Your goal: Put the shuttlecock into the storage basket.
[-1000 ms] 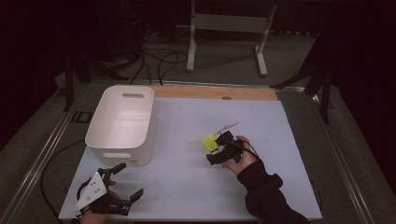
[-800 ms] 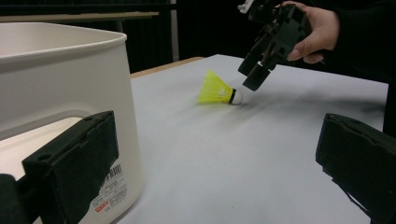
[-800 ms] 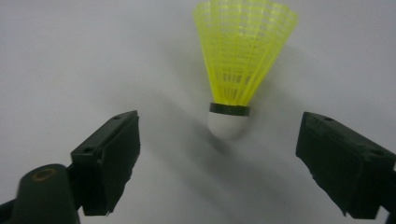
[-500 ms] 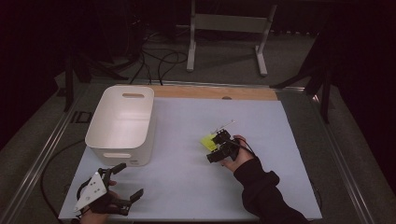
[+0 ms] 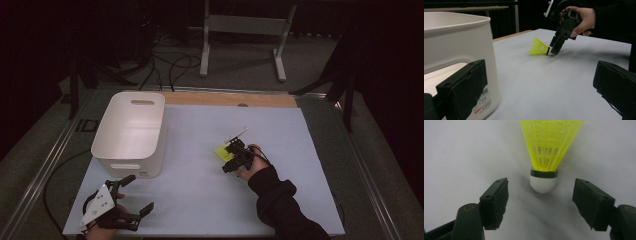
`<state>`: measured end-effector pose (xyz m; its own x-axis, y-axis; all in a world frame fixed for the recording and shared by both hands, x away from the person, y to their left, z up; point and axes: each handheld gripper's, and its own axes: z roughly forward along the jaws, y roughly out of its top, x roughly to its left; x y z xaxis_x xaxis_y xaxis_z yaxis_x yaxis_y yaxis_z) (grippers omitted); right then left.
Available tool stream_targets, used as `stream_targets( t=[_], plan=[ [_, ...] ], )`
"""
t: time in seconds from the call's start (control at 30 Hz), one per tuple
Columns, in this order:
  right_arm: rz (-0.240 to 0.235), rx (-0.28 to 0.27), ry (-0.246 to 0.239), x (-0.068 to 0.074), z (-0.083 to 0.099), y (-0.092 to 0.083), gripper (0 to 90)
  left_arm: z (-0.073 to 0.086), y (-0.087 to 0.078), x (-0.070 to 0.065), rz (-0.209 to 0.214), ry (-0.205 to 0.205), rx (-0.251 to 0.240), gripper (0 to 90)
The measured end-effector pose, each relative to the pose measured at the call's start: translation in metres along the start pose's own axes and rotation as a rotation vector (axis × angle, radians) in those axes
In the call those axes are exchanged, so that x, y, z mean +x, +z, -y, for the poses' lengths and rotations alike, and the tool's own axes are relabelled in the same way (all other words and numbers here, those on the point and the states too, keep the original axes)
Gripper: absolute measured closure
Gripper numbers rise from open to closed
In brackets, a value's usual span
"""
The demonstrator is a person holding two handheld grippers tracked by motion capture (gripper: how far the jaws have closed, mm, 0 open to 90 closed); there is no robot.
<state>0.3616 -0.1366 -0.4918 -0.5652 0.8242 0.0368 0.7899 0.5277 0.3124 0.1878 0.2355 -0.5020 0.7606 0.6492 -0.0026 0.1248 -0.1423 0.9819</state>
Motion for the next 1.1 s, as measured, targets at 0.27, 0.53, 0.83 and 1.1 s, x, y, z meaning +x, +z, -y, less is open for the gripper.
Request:
stream_targets(
  t=[0.27,0.53,0.83,1.1],
  plan=[
    [-0.005,0.010,0.021,-0.004,-0.006,0.003,36.7,0.000,0.000,0.000,0.001,0.001,0.005,0.0],
    [-0.011,0.031,0.031,-0.006,-0.007,0.011,45.6,0.000,0.001,0.000,0.004,0.003,0.009,0.0],
    [0.002,0.047,0.034,-0.006,-0.011,0.013,56.0,0.000,0.001,-0.001,0.004,0.007,0.012,0.0],
    [0.006,0.048,0.033,-0.007,-0.011,0.011,64.4,0.000,0.001,-0.001,0.003,0.008,0.013,0.0]
  ],
)
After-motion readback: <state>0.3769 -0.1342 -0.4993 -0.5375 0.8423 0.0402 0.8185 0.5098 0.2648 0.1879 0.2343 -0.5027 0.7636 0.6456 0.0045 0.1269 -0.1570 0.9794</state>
